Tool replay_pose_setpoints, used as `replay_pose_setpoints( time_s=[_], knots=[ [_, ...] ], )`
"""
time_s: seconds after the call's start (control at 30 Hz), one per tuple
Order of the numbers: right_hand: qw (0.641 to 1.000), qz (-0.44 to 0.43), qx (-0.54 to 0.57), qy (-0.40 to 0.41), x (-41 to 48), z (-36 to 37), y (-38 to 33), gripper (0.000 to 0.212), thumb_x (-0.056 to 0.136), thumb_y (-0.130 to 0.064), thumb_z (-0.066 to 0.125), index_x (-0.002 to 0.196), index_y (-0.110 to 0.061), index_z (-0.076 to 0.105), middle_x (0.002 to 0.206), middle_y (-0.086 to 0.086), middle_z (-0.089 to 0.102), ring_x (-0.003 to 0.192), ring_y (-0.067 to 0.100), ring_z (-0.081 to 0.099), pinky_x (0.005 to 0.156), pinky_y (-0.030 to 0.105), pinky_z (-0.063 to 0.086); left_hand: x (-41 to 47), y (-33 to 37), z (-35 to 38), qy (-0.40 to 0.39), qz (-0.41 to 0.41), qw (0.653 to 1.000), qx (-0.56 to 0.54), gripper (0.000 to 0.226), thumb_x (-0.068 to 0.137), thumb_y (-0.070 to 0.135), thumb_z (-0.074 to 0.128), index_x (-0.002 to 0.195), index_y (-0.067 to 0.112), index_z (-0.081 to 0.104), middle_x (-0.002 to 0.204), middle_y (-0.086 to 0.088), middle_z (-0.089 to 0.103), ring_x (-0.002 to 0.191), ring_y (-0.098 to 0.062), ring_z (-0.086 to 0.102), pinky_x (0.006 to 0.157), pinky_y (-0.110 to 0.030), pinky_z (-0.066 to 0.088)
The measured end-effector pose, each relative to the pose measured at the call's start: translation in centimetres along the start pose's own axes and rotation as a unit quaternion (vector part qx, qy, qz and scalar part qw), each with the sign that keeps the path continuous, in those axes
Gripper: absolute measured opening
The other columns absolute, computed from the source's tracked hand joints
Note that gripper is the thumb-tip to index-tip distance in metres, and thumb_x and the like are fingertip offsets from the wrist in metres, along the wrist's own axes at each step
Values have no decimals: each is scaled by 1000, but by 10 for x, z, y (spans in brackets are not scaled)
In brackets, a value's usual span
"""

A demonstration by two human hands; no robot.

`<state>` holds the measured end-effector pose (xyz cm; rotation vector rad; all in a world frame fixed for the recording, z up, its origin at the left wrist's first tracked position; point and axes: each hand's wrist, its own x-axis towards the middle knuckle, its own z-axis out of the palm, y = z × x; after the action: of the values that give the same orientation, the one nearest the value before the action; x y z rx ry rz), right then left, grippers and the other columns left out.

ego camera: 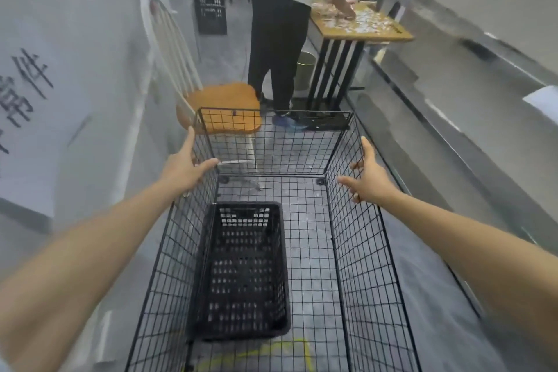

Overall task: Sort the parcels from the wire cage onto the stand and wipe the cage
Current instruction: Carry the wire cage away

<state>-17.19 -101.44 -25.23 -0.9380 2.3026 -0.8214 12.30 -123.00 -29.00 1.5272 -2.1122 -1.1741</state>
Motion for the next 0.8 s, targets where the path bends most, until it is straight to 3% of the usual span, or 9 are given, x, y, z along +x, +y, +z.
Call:
replay_pose_setpoints(
  time_s=[0.13, 0.27, 0.37, 0.53, 0.67, 0.8],
  knots=[
    [1000, 1, 3, -9, 29, 28, 12, 106, 85, -16, 72, 150, -43, -8, 127, 8, 47, 72, 22, 63, 46, 26, 53, 25, -23, 17, 10, 3, 1000, 2, 97, 83, 45, 64, 150, 39, -5, 85, -15, 65, 74, -38, 67, 63, -45, 59],
    [1000, 0, 4, -11, 55, 64, 31, 106, 85, -15, 72, 150, -43, -7, 126, 7, 48, 72, 23, 64, 51, 31, 58, 45, -53, 36, 20, 6, 1000, 11, 95, 86, 40, 64, 151, 36, -6, 88, -11, 63, 68, -29, 64, 52, -32, 50],
    [1000, -1, 8, -19, 75, 96, 48, 106, 85, -13, 71, 151, -41, -6, 127, 9, 47, 72, 20, 63, 49, 29, 57, 64, -85, 49, 17, 4, 1000, 5, 96, 86, 39, 65, 150, 38, -6, 96, -15, 61, 72, -32, 66, 52, -32, 50],
    [999, -8, 12, -31, 108, 150, 72, 106, 84, -12, 71, 151, -39, -7, 132, 12, 46, 70, 20, 62, 44, 24, 52, 95, -138, 71, 28, -2, 999, 39, 95, 87, 40, 64, 151, 35, -5, 86, -18, 66, 72, -31, 67, 55, -34, 54],
    [999, -5, 20, -49, 129, 192, 91, 104, 87, -9, 68, 151, -40, -8, 135, 14, 44, 65, 16, 59, 43, 24, 51, 115, -178, 87, 43, -14, 998, 42, 97, 84, 40, 67, 151, 38, -4, 116, -21, 60, 70, -29, 67, 53, -33, 53],
    [998, -7, 33, -57, 147, 221, 107, 104, 88, -8, 67, 151, -40, -9, 136, 13, 41, 68, 16, 56, 46, 28, 53, 132, -203, 100, 44, -22, 998, 42, 96, 84, 40, 66, 150, 39, -4, 115, -20, 59, 71, -25, 66, 53, -31, 52]
  ],
)
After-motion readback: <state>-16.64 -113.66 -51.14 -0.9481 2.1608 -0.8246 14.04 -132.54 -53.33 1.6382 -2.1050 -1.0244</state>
